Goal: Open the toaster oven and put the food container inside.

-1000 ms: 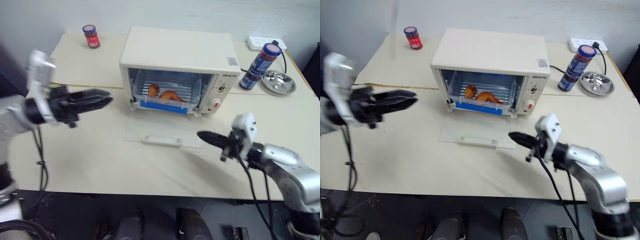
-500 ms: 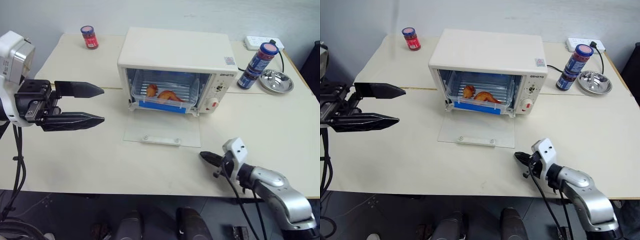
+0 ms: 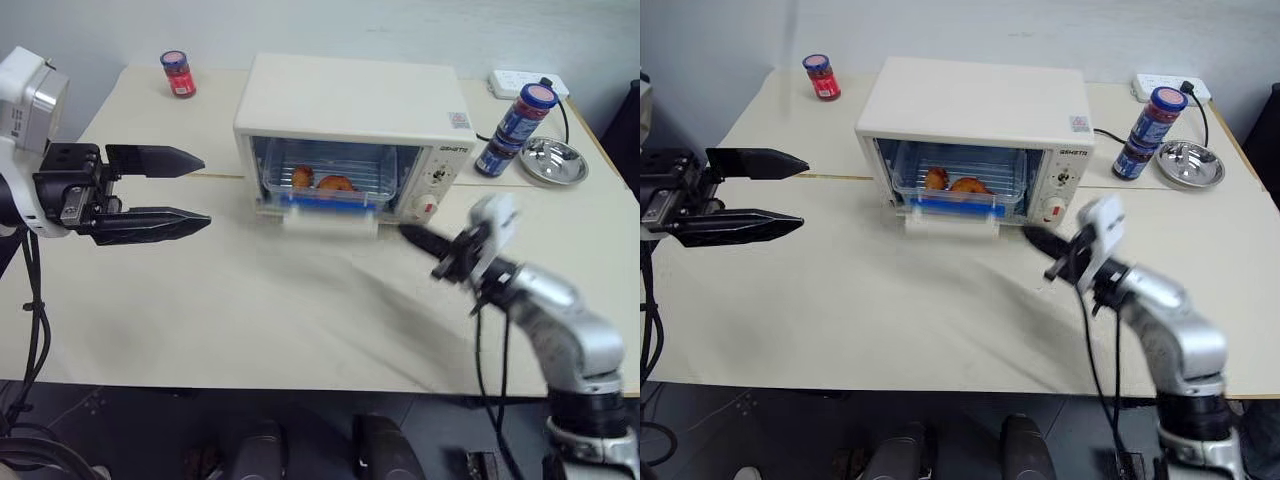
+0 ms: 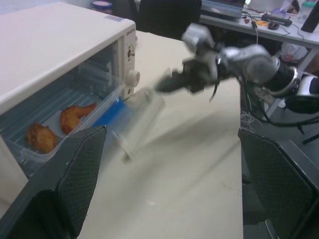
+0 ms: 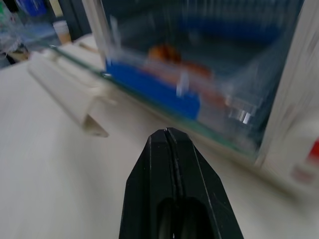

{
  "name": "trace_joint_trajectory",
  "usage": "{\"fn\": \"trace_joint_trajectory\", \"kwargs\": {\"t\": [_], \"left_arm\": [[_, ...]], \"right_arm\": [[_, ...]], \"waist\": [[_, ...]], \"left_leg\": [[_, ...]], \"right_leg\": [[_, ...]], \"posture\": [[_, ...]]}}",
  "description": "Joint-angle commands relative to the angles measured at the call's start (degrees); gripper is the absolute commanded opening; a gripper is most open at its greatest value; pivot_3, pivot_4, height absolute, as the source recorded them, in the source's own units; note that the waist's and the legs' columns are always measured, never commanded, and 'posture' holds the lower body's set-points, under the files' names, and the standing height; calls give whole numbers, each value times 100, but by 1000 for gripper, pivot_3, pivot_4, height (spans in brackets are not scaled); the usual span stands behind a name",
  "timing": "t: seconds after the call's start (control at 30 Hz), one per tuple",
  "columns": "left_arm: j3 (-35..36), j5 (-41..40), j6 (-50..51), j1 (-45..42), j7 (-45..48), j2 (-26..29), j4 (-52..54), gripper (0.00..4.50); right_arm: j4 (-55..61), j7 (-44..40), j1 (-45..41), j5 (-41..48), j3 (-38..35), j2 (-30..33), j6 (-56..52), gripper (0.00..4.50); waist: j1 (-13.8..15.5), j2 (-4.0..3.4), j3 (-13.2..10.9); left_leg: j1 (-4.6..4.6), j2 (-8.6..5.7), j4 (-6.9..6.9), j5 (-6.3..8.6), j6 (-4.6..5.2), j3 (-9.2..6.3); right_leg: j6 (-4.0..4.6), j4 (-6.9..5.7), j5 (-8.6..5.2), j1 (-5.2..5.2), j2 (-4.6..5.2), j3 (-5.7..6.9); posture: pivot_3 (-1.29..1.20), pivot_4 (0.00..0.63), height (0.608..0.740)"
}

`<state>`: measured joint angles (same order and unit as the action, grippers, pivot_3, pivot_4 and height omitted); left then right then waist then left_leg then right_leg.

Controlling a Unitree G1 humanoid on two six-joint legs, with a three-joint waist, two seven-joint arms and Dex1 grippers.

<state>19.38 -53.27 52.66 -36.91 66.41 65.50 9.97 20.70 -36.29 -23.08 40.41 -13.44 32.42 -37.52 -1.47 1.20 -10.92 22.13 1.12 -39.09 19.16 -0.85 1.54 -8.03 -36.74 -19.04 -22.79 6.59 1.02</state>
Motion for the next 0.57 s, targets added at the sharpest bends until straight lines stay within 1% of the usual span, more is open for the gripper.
{"fn": "trace_joint_trajectory", "kwargs": {"t": [0.03,0.13,0.23,0.3,0.33,0.47,0.57], "left_arm": [[157,101,-152,72,0,28,-99,4475],[184,201,-258,169,46,70,-181,4500],[220,284,-329,204,82,113,-269,4500],[237,325,-365,208,104,140,-325,4500],[247,348,-379,216,116,155,-354,4500],[281,459,-482,301,197,200,-458,4500],[287,530,-562,331,209,193,-497,4500]], "right_arm": [[50,-142,-214,625,-559,487,-473,0],[-238,-749,-211,772,-818,1287,-726,572],[-560,-1486,-41,643,-991,2070,-624,1543],[-812,-1842,14,631,-1100,2425,-606,2128],[-928,-2037,45,677,-1175,2581,-654,2572],[-1209,-2620,192,633,-1356,2918,-504,3743],[-1262,-2727,206,564,-1347,2934,-411,3743]], "waist": [[17,0,0],[24,0,0],[30,-2,-1],[21,-1,-1],[18,-2,-1],[-14,-2,-1],[-16,-2,-1]], "left_leg": [[2,-2,0,0,1,0],[5,-5,-2,2,5,14],[6,-7,-4,6,15,48],[5,-7,-4,7,16,53],[5,-6,-4,7,16,53],[4,-3,-4,7,16,57],[3,2,-4,6,15,58]], "right_leg": [[0,0,0,0,2,1],[0,3,0,1,3,1],[0,8,0,1,6,-2],[0,12,0,1,5,-5],[0,11,0,2,5,-4],[-1,11,0,1,3,-7],[-1,10,0,1,1,-7]], "posture": [[0,150,740],[0,150,740],[0,150,740],[0,150,740],[0,150,740],[0,150,740],[0,150,740]]}}
